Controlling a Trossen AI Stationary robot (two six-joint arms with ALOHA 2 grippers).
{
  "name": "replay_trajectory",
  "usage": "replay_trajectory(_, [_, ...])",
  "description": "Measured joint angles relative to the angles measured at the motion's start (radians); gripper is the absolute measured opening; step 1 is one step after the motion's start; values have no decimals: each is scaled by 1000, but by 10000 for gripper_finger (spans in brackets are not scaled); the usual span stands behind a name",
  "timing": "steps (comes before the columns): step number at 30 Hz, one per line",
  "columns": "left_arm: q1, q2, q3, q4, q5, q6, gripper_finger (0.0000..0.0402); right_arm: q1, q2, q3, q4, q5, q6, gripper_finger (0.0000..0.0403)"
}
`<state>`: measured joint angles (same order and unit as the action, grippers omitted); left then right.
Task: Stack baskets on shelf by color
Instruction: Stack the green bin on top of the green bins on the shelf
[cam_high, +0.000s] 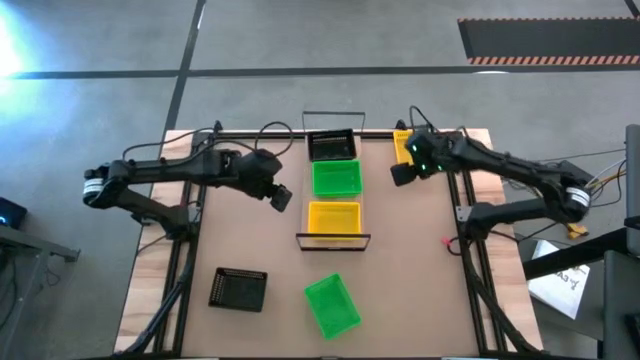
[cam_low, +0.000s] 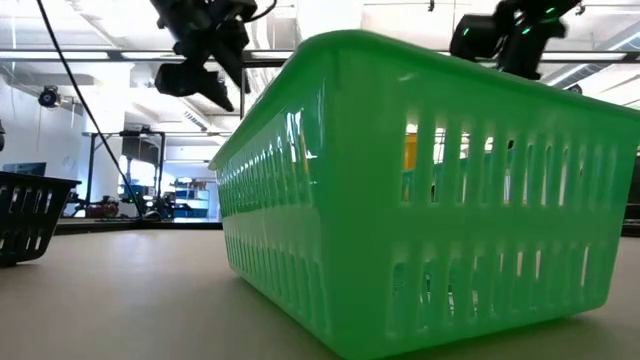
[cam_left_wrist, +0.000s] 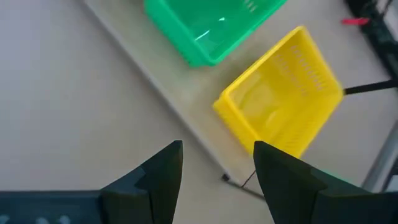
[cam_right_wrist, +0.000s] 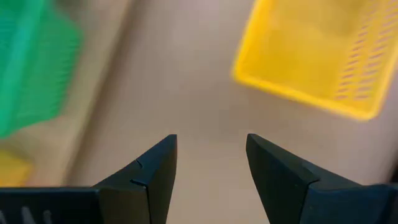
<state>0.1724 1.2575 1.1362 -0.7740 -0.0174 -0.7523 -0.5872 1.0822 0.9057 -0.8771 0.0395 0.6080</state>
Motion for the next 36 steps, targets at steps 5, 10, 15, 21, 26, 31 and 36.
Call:
replay_trajectory(5, [-3,-2,-1,36,0,-1,182,-136,175,116,-31,-73,-212,185])
replay_trajectory(10, [-6,-2,-5,28,16,-3,182,-133,263,219,-39,-125,-335,185])
replay_trajectory(15, [-18,-4,-5,-19,61,-28,182,-39,210,251,-51,-126,-306,185])
replay_trajectory(21, [-41,-6,-28,-47,61,2,182,207,39,204,-61,-113,-51,185])
replay_trajectory(26, [-43,-5,-50,-48,63,129,182,579,-47,163,-63,-29,407,178])
replay_trajectory(31, [-45,-14,-56,-50,73,261,182,1024,-1,185,-52,144,950,170])
replay_trajectory(36, [-45,-18,-57,-49,76,394,182,1340,190,266,-32,227,1402,168])
